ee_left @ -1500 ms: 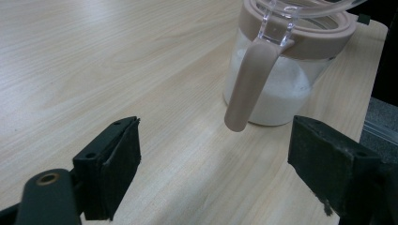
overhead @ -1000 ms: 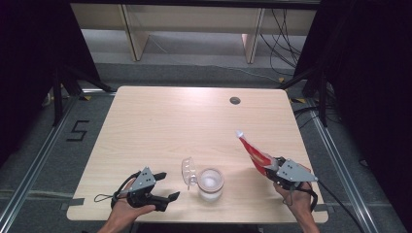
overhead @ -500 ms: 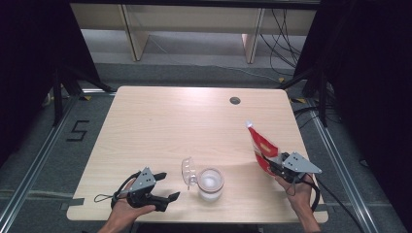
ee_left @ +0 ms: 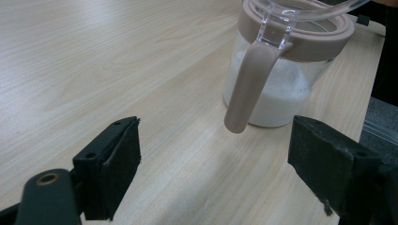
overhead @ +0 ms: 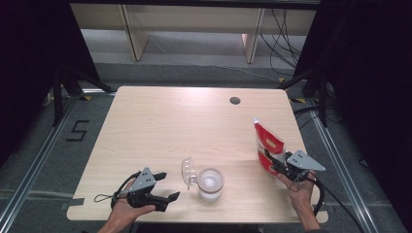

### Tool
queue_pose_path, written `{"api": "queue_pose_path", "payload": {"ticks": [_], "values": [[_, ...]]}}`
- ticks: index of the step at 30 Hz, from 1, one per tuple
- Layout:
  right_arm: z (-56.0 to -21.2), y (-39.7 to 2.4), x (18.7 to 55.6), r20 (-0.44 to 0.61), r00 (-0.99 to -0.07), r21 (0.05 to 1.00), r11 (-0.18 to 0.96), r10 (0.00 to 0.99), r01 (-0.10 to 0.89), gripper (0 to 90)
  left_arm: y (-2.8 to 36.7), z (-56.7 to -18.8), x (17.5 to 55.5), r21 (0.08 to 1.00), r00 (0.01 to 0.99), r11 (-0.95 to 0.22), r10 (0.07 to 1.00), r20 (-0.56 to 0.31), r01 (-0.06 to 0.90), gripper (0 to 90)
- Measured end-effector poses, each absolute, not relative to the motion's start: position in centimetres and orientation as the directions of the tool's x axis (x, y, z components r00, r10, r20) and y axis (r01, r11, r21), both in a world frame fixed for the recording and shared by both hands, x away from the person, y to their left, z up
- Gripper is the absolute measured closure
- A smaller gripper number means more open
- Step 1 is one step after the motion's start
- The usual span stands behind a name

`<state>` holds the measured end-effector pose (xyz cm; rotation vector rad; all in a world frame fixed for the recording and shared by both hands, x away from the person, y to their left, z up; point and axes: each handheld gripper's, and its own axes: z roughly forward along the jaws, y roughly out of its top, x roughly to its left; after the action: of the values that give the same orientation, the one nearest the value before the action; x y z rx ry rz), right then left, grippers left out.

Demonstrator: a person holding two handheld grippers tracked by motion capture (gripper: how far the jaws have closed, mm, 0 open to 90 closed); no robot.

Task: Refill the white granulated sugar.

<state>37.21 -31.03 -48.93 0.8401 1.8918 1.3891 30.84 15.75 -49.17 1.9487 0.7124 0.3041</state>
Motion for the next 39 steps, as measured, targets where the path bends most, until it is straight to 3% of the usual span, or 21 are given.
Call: {"api": "queue_pose_path", "payload": {"ticks": [12, 15, 19, 22, 26, 29, 30, 35, 36, 39], "values": [[-49.5, -30.8, 37.0, -0.052, -0.606, 0.970, 0.184, 0.794, 0.158, 75.6, 15.8, -49.1, 30.8, 0.882, 0.792, -0.311, 0.601, -0.107, 0.355, 16.9], [-49.6, -31.1, 37.3, -0.081, -0.615, 0.971, 0.201, 0.784, 0.128, 74.3, 15.8, -49.1, 30.7, 0.879, 0.784, -0.303, 0.610, -0.118, 0.369, 16.9], [-49.5, -31.2, 36.8, -0.050, -0.598, 0.965, 0.192, 0.800, 0.176, 73.0, 15.8, -49.1, 30.7, 0.879, 0.786, -0.306, 0.607, -0.115, 0.365, 16.9], [-49.5, -31.7, 36.8, -0.118, -0.611, 0.961, 0.245, 0.782, 0.127, 72.1, 15.8, -49.1, 30.7, 0.879, 0.786, -0.307, 0.607, -0.114, 0.365, 16.9], [-49.4, -31.9, 36.2, -0.086, -0.603, 0.955, 0.237, 0.793, 0.175, 71.7, 15.8, -49.1, 30.7, 0.879, 0.787, -0.307, 0.606, -0.115, 0.365, 16.9], [-49.4, -32.1, 36.2, -0.108, -0.599, 0.960, 0.241, 0.794, 0.146, 71.6, 15.8, -49.1, 30.7, 0.879, 0.787, -0.306, 0.606, -0.116, 0.365, 16.9], [-49.4, -32.0, 35.9, -0.078, -0.593, 0.958, 0.225, 0.801, 0.178, 71.6, 15.8, -49.1, 30.7, 0.880, 0.786, -0.304, 0.607, -0.117, 0.366, 16.9], [-49.5, -32.6, 36.0, -0.071, -0.598, 0.967, 0.203, 0.798, 0.155, 69.6, 15.7, -49.1, 30.6, 0.881, 0.779, -0.292, 0.615, -0.125, 0.373, 16.9], [-49.6, -32.5, 35.5, -0.021, -0.585, 0.966, 0.168, 0.810, 0.199, 69.1, 15.7, -49.1, 30.7, 0.881, 0.779, -0.291, 0.615, -0.126, 0.373, 16.9], [-49.6, -32.8, 35.6, -0.036, -0.590, 0.970, 0.171, 0.807, 0.174, 66.4, 15.8, -49.0, 30.7, 0.878, 0.783, -0.306, 0.611, -0.115, 0.368, 16.9]]}}
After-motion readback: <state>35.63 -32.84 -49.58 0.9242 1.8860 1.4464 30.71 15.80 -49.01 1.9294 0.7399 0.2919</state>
